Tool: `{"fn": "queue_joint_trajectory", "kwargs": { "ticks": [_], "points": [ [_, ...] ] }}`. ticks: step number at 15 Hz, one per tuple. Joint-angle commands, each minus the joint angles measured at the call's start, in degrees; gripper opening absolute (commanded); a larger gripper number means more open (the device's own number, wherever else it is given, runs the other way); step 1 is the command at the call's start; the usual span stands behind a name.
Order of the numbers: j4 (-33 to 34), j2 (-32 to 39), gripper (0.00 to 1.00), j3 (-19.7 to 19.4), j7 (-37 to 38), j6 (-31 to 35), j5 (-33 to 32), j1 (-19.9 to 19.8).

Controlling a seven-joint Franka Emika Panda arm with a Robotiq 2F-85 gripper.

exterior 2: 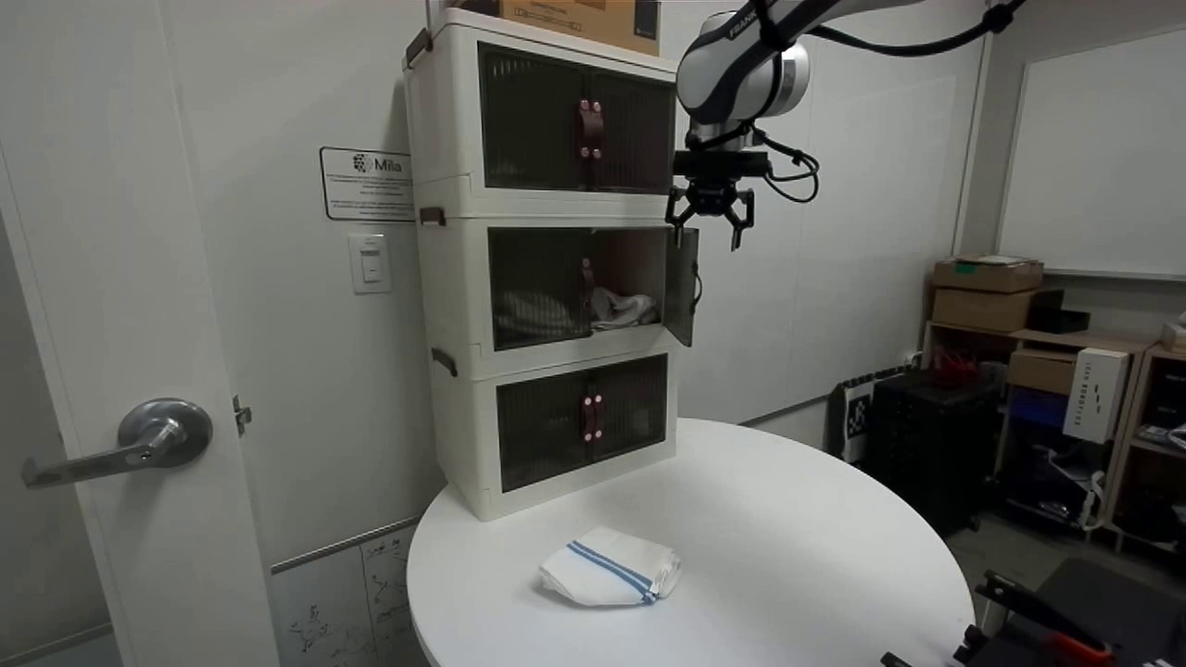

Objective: Open the cabinet doors in the middle

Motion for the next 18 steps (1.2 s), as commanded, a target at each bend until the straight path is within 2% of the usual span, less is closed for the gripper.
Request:
{"fn": "queue_joint_trajectory", "kwargs": {
  "ticks": [1,9,18],
  "points": [
    [-5.11,-4.61,1.0,-0.76,0.54,1.65,-1.22,-1.06],
    [-6.35,-5.36,1.0,-1.59,-2.45,5.64,-5.83,-3.71],
    [-4.25,-2.46,1.0,-2.67,-16.56,9.85,-6.96,-5.54]
  ]
}}
